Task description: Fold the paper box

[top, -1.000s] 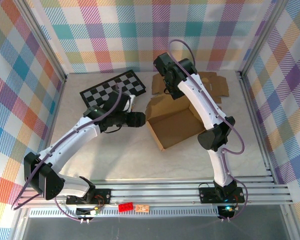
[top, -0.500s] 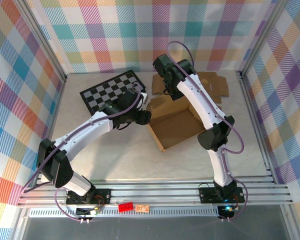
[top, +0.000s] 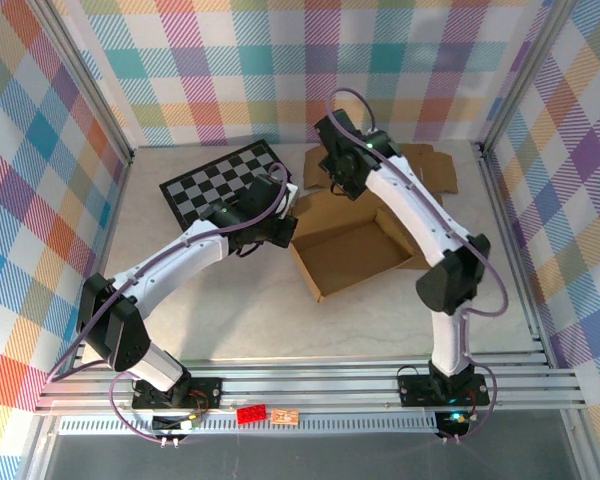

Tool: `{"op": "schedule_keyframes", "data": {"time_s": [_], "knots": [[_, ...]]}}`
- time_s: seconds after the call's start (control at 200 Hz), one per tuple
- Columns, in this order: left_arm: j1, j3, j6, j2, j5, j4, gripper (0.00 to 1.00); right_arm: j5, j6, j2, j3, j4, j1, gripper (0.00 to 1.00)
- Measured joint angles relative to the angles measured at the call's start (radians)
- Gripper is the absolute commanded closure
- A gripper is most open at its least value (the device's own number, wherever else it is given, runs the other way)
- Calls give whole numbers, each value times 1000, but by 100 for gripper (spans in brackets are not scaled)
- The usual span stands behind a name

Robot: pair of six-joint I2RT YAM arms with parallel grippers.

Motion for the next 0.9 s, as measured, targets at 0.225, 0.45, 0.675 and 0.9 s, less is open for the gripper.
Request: {"op": "schedule_keyframes", "data": {"time_s": [0.225, 0.45, 0.675, 0.9], "knots": [[128, 1, 119, -33, 145, -51, 100, -280, -445, -268, -207, 290, -144, 21], [264, 3, 251, -33, 305, -122, 100, -541, -732, -498, -476, 460, -339, 22], [386, 8, 332, -33, 407, -166, 100, -725, -996, -550, -822, 633, -462, 22], [390, 9, 372, -32, 424, -186, 100, -900, -1178, -360, -843, 719, -507, 16]]}}
